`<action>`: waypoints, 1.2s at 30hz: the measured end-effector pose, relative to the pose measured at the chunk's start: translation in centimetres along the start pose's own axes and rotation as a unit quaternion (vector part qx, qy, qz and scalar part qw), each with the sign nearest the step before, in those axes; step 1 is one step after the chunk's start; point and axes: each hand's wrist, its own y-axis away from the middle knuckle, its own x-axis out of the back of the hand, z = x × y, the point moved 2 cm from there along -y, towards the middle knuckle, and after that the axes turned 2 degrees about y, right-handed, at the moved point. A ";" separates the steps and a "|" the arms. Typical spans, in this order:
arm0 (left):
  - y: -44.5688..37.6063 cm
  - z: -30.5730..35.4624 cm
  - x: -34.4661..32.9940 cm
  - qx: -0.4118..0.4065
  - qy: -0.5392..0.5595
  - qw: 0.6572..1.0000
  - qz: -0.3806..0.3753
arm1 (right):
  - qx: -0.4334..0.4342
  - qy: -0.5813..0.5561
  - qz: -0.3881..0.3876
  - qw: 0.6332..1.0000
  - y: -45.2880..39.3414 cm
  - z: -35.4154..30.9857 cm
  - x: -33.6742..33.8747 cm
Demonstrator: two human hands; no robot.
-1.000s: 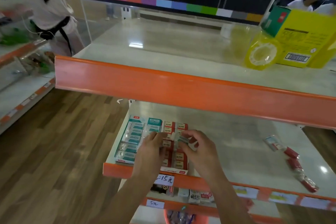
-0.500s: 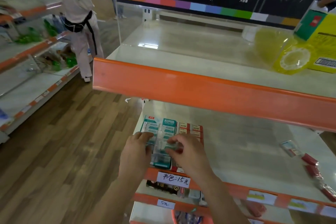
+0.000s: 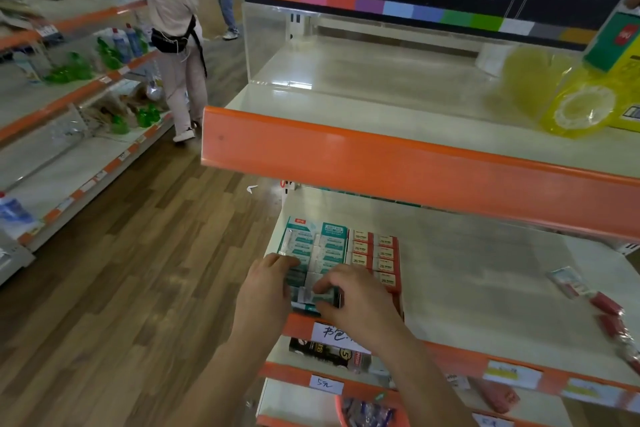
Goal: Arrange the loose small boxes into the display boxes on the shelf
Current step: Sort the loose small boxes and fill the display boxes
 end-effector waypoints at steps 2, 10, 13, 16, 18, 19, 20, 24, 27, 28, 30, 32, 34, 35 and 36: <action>0.1 0.0 0.0 -0.001 -0.001 1.000 0.002 | 0.004 0.010 -0.003 1.000 0.2 0.1 -0.1; 0.2 1.6 -0.4 -0.016 -0.012 1.000 0.003 | -0.008 -0.026 0.037 0.999 1.5 1.5 0.9; 0.1 2.6 -0.7 -0.021 -0.016 1.000 0.006 | -0.021 -0.045 0.083 0.995 2.4 2.8 2.4; 0.0 4.2 -1.4 -0.046 -0.023 0.998 0.019 | -0.035 -0.058 0.123 0.990 3.5 4.6 4.0; 0.1 5.7 -2.1 -0.072 -0.019 0.997 0.023 | -0.054 -0.047 0.140 0.987 4.3 5.8 4.9; 0.2 6.5 -2.6 -0.086 -0.016 0.996 0.016 | -0.064 -0.041 0.148 0.986 4.6 6.4 5.3; 0.2 7.3 -3.2 -0.101 -0.013 0.995 0.006 | -0.074 -0.040 0.155 0.984 5.0 7.1 5.6; 0.4 10.5 -5.8 -0.144 -0.021 0.989 -0.028 | -0.118 -0.053 0.169 0.977 6.5 9.7 6.8; 0.6 12.9 -7.9 -0.164 -0.027 0.985 -0.041 | -0.137 -0.051 0.176 0.973 7.7 11.6 7.7; 0.6 13.6 -8.6 -0.169 -0.026 0.984 -0.047 | -0.141 -0.053 0.181 0.972 8.2 12.3 7.9; 0.8 15.0 -10.1 -0.182 -0.033 0.981 -0.062 | -0.152 -0.054 0.186 0.969 9.1 13.7 8.6; 1.0 16.5 -11.7 -0.195 -0.035 0.977 -0.074 | -0.166 -0.048 0.192 0.966 10.1 15.3 9.2; 1.2 18.2 -13.3 -0.206 -0.028 0.975 -0.082 | -0.184 -0.046 0.195 0.962 11.3 17.0 10.1; 1.4 19.0 -14.1 -0.213 -0.029 0.973 -0.083 | -0.194 -0.049 0.194 0.960 11.9 17.8 10.5; 1.6 19.8 -14.9 -0.221 -0.029 0.971 -0.084 | -0.205 -0.054 0.191 0.959 12.6 18.7 10.9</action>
